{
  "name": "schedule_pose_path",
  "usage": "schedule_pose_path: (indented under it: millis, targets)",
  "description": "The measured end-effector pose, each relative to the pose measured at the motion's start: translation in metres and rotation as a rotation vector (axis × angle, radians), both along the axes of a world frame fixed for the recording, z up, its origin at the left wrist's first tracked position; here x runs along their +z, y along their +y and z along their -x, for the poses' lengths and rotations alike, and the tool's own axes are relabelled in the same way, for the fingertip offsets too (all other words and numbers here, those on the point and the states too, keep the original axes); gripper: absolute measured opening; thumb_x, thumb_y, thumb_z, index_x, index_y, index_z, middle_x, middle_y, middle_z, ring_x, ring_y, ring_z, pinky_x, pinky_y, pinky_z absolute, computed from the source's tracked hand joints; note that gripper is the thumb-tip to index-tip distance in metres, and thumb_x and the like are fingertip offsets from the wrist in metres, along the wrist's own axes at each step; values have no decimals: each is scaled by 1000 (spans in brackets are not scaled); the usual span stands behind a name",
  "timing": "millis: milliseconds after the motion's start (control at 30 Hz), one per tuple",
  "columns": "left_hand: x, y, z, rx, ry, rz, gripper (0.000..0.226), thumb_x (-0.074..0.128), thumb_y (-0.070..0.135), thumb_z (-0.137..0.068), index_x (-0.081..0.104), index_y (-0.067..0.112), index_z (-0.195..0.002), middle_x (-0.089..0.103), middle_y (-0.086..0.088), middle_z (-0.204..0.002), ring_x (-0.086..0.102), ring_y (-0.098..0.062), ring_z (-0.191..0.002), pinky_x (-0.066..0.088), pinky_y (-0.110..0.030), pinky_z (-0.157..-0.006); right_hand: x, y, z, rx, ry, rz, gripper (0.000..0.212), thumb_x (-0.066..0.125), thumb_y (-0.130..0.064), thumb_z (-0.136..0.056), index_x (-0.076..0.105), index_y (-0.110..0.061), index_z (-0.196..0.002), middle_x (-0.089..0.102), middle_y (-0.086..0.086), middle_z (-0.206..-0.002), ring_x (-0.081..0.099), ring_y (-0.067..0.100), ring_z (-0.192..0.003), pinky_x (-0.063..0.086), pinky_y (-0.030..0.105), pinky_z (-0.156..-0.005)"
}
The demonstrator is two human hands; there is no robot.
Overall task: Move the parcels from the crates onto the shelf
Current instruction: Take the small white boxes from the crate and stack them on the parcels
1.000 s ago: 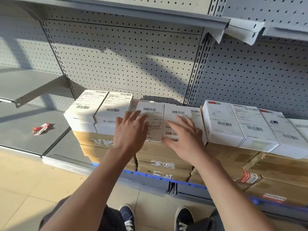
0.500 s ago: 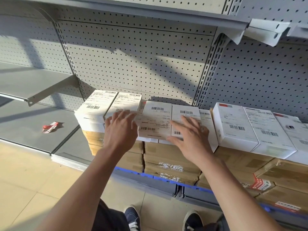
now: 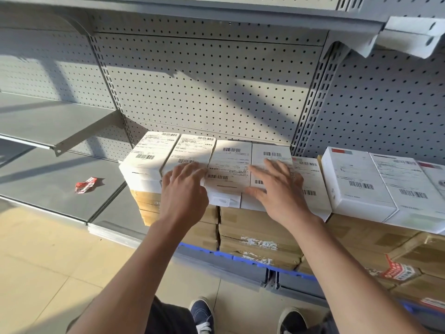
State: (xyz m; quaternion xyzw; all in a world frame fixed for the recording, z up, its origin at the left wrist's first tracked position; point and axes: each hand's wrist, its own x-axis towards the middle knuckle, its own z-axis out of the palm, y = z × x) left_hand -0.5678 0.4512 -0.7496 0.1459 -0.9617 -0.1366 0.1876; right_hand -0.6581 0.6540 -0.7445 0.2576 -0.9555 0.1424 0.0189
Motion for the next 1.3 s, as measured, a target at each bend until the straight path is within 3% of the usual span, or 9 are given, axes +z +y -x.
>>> schedule_pose_path:
  millis: [400,700,833,1033,1300]
  targets:
    - [-4,-1,1,-4,17,5,44,61,18,-91,61,23,-135,53,1,-148,38,-22,-140,25,-45,-114,-7,-6,4,3,41,-55,64,45,-55,-101,23,-38,-159,12,3,-170,5,27,-157,5,68,-120]
    - [-3,19,1,-88,42,98,37,50,34,-101,59,25,-136,53,0,-147,36,-25,-143,25,-52,-117,0,1,-7,23,52,-34,62,49,-52,-102,26,-35,-158,16,1,-169,5,25,-157,1,63,-123]
    - [-1,45,-4,-172,56,145,38,54,37,-100,60,23,-135,56,-2,-145,40,-27,-141,30,-54,-115,5,18,-20,17,30,3,58,44,-48,-105,27,-33,-158,16,1,-169,4,24,-157,2,58,-124]
    - [8,82,-16,-277,8,152,44,49,42,-102,53,25,-142,55,2,-145,44,-21,-137,36,-46,-113,27,61,-47,-41,38,85,52,50,-36,-105,38,-28,-155,33,-1,-163,24,23,-151,18,44,-123]
    - [30,138,-32,-430,-83,198,50,42,46,-103,43,25,-149,49,4,-151,38,-21,-141,32,-46,-115,45,116,-103,-208,-8,45,49,52,-33,-104,44,-29,-152,44,-1,-157,41,23,-143,35,43,-116]
